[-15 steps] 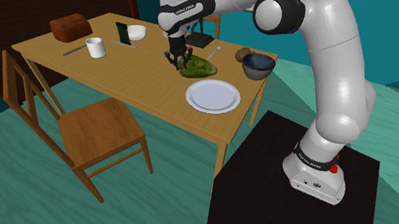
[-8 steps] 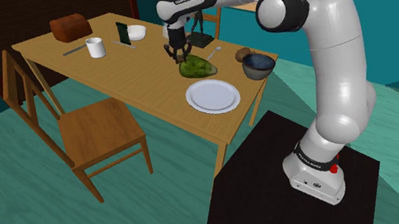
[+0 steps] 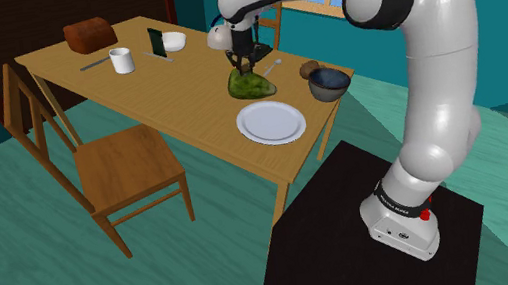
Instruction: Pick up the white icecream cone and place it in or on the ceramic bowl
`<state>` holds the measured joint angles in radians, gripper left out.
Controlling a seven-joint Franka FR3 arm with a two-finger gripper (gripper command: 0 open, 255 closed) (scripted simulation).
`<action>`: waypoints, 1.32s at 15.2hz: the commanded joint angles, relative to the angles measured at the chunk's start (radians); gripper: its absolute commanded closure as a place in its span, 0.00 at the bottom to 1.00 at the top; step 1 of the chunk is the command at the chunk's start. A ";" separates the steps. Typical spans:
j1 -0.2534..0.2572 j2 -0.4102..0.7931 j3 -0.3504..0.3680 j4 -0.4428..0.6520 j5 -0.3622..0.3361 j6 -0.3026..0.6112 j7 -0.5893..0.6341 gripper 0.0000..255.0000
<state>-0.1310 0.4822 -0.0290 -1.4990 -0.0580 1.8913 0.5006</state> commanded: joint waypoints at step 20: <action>-0.278 -0.214 -0.148 -0.338 0.000 0.156 -0.417 1.00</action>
<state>-0.3938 0.2697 -0.1689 -1.8328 -0.0594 2.0431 0.1086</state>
